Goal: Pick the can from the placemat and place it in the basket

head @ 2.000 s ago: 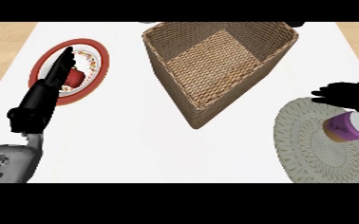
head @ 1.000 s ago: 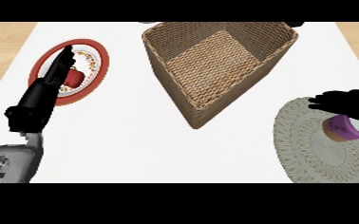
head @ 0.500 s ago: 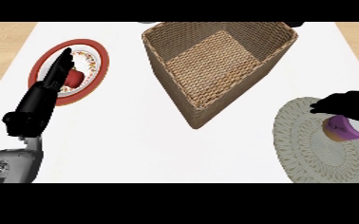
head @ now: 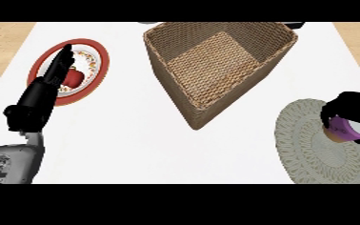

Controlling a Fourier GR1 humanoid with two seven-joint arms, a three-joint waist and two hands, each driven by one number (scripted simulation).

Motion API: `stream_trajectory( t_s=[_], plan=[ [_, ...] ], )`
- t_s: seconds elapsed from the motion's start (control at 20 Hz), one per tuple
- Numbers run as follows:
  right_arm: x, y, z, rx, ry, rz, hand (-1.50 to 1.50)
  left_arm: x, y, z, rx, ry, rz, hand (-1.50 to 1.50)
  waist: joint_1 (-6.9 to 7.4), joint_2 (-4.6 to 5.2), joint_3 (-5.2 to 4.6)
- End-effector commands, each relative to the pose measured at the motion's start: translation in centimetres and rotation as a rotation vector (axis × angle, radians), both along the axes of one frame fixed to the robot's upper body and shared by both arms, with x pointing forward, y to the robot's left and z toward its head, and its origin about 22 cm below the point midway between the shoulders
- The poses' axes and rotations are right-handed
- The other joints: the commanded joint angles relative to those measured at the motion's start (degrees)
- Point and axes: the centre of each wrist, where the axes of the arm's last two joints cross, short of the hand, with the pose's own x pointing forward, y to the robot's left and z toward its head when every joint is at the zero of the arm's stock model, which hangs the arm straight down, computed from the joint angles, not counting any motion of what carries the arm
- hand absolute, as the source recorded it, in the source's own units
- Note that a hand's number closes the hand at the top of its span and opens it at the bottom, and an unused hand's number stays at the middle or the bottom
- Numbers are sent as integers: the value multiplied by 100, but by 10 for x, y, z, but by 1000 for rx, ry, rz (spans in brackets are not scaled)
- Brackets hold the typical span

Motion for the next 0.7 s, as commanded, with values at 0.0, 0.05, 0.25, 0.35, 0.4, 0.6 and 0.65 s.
stream_trajectory(
  t_s=[0.0,0.05,0.25,0.35,0.4,0.6,0.65],
  plan=[
    [-1,7,-14,47,-1,56,150,5,18,5,0,-6,16,0,-13,39,80],
    [-8,1,-21,67,-9,61,150,0,-1,11,-18,-2,-1,0,0,34,83],
    [-7,-5,-11,90,-129,-166,150,-4,14,-5,-7,19,14,0,-116,4,74],
    [-24,-26,-26,39,-150,-530,150,-5,15,-3,-2,26,66,0,-441,-105,65],
    [-28,-38,-23,22,-165,-674,150,-8,16,-5,13,20,71,0,-514,-138,57],
    [-51,-61,-32,1,-282,-1092,150,-13,29,-9,16,41,126,0,-913,-223,32],
    [-48,-59,-30,7,-343,-1162,150,-18,30,-17,-3,69,142,0,-866,-237,18]
  ],
)
